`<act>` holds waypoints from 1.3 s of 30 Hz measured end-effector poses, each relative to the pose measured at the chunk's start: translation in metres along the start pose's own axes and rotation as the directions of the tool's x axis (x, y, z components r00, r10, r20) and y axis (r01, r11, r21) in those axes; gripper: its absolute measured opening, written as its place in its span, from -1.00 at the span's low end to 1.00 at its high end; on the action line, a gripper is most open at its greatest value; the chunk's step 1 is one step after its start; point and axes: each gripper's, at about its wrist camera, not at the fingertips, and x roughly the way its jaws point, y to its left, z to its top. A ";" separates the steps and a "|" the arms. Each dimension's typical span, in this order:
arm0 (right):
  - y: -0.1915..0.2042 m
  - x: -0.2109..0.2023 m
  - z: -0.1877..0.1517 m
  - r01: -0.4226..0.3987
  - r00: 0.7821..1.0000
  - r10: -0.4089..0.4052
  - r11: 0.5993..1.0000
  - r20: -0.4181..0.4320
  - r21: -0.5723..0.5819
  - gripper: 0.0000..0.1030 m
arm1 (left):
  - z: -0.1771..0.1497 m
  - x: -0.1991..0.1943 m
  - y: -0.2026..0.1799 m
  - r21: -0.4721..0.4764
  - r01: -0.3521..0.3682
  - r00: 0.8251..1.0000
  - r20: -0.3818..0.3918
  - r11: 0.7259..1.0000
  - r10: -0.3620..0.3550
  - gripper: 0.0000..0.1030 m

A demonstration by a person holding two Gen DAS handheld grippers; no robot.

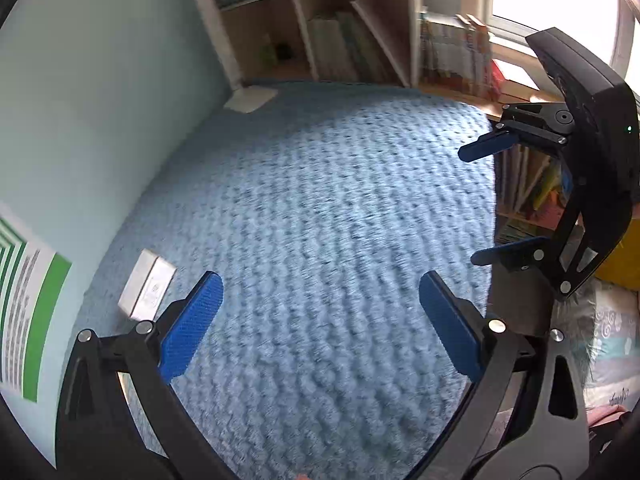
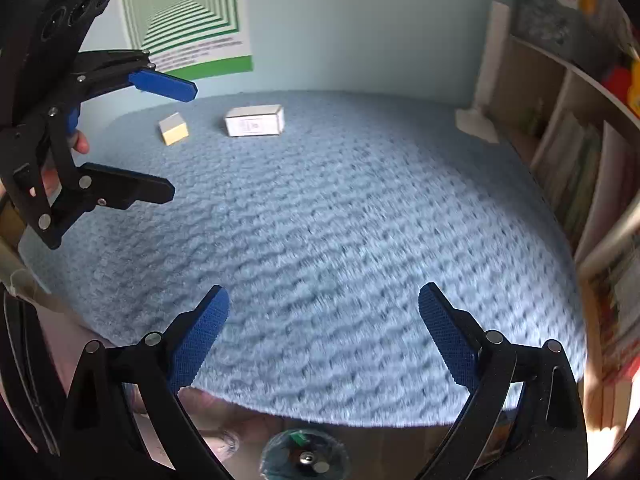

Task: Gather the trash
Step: 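Swing both tools back over the blanket toward the two white boxes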

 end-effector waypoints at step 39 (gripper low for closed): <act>0.136 0.216 0.244 -0.146 0.986 0.070 0.799 -0.150 -0.583 0.84 | -0.168 0.000 0.278 0.028 -0.300 0.922 -0.250 0.954 0.297 0.87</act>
